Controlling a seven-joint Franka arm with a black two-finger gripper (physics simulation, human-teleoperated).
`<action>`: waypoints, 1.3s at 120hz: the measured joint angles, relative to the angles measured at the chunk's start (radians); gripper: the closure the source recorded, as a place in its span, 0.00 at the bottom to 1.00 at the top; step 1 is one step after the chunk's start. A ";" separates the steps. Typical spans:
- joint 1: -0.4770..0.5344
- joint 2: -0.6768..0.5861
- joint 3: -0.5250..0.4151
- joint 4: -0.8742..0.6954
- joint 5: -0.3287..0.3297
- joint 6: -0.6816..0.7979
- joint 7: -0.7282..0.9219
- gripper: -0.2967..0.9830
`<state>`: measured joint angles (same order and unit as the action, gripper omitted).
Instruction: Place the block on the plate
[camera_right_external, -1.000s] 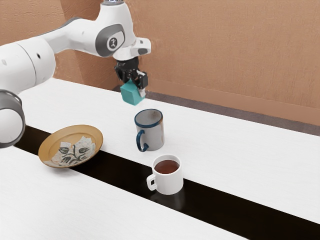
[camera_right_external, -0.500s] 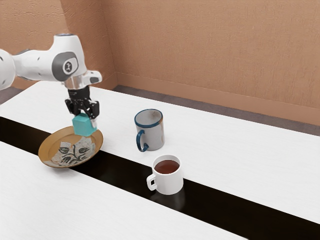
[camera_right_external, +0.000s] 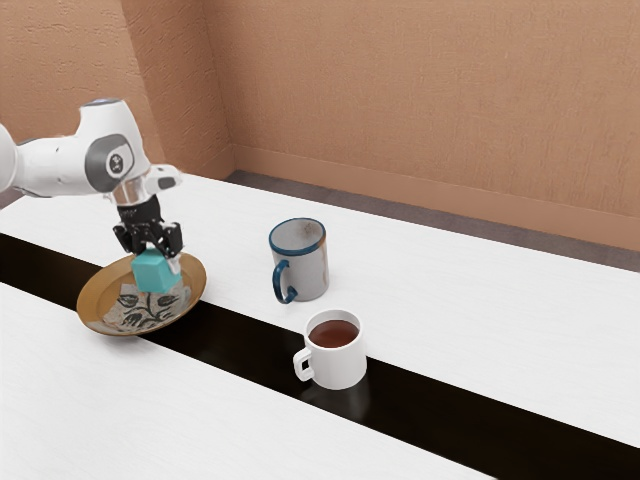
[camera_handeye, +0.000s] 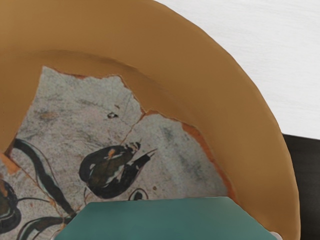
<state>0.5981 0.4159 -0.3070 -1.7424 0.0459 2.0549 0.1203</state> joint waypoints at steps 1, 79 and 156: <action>0.001 0.001 0.000 0.000 0.000 0.001 0.001 0.49; 0.001 0.002 -0.009 0.015 -0.029 0.025 0.061 0.27; -0.983 -0.445 0.190 0.112 -0.005 -0.532 -0.026 0.23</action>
<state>-0.3852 -0.0292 -0.1173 -1.6303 0.0404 1.5225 0.0946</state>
